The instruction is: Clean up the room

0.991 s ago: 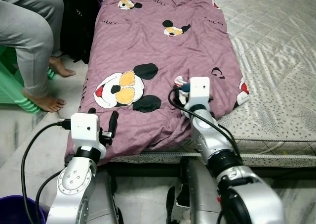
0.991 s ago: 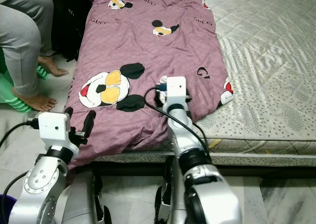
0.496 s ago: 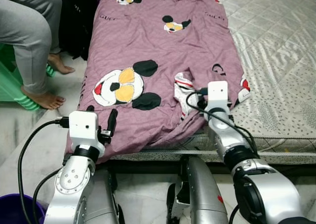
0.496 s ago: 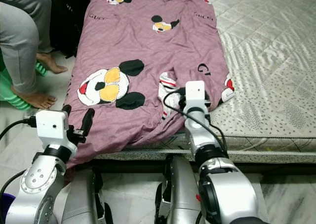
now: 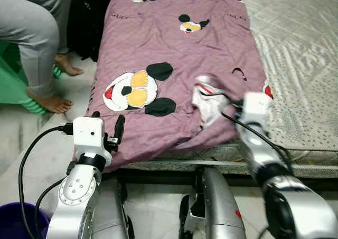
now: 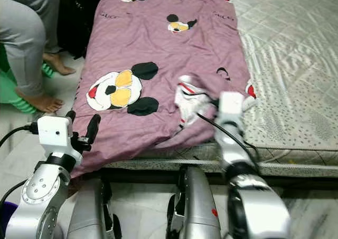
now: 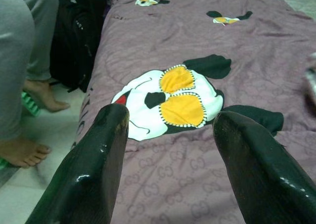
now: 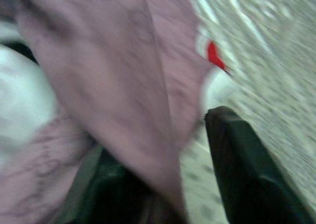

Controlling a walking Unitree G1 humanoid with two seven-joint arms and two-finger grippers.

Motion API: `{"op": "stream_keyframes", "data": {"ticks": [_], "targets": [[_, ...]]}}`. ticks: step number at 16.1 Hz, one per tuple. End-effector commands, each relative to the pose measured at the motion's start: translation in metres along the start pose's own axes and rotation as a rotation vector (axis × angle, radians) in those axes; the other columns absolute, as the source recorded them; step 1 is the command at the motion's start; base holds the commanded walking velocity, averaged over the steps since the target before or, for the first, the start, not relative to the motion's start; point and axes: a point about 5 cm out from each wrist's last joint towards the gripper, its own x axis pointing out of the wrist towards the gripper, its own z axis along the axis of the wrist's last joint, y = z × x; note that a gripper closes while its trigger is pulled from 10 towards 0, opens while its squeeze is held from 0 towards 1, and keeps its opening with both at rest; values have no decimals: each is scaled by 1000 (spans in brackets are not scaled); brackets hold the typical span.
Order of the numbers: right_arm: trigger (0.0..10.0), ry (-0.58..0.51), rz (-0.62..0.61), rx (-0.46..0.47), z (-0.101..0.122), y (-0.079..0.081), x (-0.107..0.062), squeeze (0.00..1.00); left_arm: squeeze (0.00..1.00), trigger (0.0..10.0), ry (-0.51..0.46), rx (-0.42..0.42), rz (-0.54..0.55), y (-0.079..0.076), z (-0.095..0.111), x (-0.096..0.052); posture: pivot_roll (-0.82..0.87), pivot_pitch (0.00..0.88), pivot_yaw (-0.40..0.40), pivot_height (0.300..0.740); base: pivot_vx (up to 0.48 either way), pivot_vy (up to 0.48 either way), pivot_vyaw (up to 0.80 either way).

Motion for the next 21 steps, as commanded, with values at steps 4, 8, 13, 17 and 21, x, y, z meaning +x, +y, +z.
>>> {"op": "stream_keyframes", "data": {"ticks": [4, 8, 13, 17, 21], "targets": [[0, 50, -159, -10, -22, -53, 0, 0, 0, 10000, 16, -6, 14, 4, -4, 2, 101, 262, -9, 542, 0, 0, 0], [0, 57, -238, -69, -34, -84, -6, 0, 0, 10000, 14, -6, 16, 5, -3, 3, 96, 254, -7, 542, 0, 0, 0], [0, 108, -350, -156, -58, -132, -23, 0, 0, 10000, 15, -6, 6, 5, -4, 6, 85, 239, 4, 542, 0, 0, 0], [0, 125, -421, -237, -67, -171, -40, 0, 0, 10000, 10, -3, 1, 7, -4, 10, 62, 218, 5, 542, 0, 0, 0], [0, 176, -373, -287, -89, -187, -76, 0, 0, 10000, 13, -12, -19, 3, -6, 13, 31, 207, 11, 542, 0, 0, 0]]}}
